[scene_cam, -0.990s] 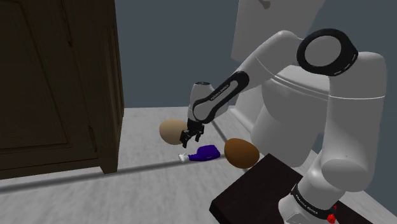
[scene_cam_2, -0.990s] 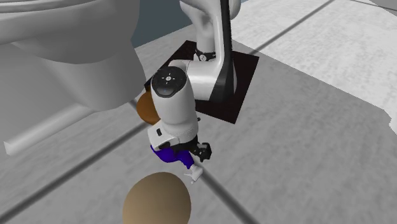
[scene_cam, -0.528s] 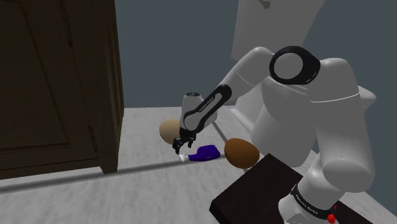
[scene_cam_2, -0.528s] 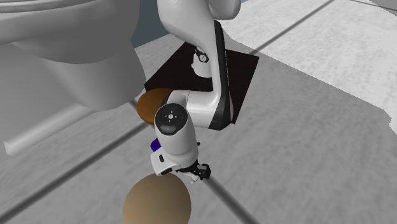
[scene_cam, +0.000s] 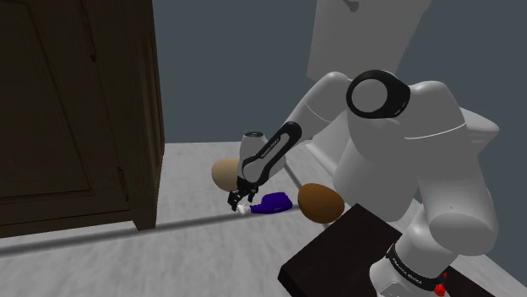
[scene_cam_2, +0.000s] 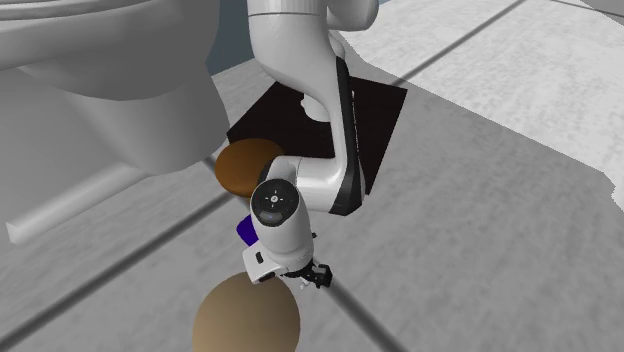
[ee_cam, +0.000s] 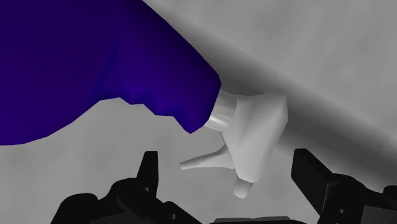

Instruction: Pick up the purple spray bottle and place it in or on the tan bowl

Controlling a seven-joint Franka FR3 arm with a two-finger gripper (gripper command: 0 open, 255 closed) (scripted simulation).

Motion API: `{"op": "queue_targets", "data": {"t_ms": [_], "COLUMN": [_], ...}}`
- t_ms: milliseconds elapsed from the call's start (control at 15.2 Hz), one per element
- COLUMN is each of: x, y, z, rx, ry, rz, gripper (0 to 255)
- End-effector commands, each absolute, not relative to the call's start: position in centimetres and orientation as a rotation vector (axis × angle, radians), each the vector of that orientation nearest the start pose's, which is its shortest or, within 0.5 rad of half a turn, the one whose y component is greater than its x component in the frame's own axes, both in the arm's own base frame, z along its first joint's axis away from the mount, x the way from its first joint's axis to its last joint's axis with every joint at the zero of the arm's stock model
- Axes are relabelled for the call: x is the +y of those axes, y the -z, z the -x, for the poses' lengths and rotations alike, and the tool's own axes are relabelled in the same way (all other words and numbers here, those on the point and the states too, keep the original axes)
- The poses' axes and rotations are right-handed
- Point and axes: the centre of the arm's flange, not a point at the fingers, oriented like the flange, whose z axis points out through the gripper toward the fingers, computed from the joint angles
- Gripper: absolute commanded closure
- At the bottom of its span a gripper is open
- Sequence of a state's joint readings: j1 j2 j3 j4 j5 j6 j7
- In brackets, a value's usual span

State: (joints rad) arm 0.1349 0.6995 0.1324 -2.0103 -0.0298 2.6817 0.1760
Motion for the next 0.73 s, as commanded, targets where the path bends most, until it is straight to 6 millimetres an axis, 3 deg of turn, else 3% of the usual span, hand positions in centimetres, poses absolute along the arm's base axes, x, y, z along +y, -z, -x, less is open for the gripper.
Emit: {"op": "queue_targets", "data": {"t_ms": [0,264,330,660], "x": [15.80,15.80,15.80,15.80], "y": [-10.04,-10.05,-10.05,-10.05], "z": [-56.71,-56.71,-56.71,-56.71], "rx": [-0.136,-0.136,-0.136,-0.136], "ry": [-0.056,-0.056,-0.056,-0.056], "rz": [3.072,3.072,3.072,3.072], "gripper": [0,0,255,255]}}
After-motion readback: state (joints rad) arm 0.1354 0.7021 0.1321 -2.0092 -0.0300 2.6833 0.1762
